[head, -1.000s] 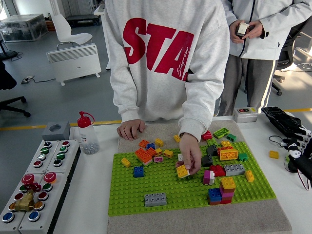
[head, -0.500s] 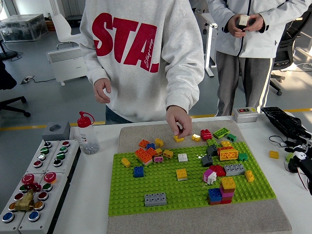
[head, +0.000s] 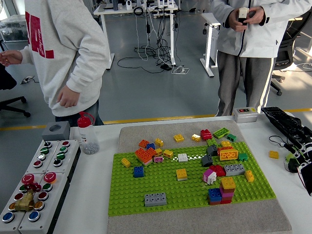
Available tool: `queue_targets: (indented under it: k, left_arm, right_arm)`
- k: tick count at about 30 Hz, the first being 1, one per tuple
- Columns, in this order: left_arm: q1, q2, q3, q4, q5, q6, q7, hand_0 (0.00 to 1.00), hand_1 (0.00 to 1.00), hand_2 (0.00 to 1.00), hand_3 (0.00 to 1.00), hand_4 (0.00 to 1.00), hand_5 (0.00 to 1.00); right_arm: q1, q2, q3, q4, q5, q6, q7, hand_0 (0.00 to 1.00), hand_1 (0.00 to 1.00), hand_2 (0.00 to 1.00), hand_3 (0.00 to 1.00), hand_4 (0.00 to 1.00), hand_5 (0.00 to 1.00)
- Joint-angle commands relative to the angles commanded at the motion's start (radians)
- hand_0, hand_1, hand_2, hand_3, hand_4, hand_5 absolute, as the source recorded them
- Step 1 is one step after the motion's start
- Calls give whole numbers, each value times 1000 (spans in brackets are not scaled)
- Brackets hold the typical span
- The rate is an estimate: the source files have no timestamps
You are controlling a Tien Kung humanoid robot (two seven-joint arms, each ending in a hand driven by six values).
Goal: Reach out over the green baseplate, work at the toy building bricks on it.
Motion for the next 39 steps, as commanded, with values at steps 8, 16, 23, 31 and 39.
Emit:
queue_targets:
  k: [8,16,23,31,39]
  left_arm:
    - [-9,-16,6,0,-44,4,-13,675,684,671,639,360,998]
    - [10,-34,15,0,-46,-11,2,672,683,663,626,359,998]
    - [25,-44,6,0,-25,-10,8,671,682,662,629,350,998]
    - [27,-42,14,0,-9,-16,12,672,682,662,621,349,998]
    - [28,-35,15,0,-3,-15,22,671,682,662,621,349,998]
  right_arm:
    - [-17,4,32,-12,275,123,-8,802,776,798,776,462,319]
    - [-39,-2,32,-18,402,121,-10,798,773,795,774,455,270]
    - [-63,-8,63,-23,425,125,-15,788,765,788,769,476,336]
    - [-88,7,148,-43,530,123,-18,761,728,752,732,472,339]
    - [-78,33,216,-73,659,137,-17,735,712,734,682,474,342]
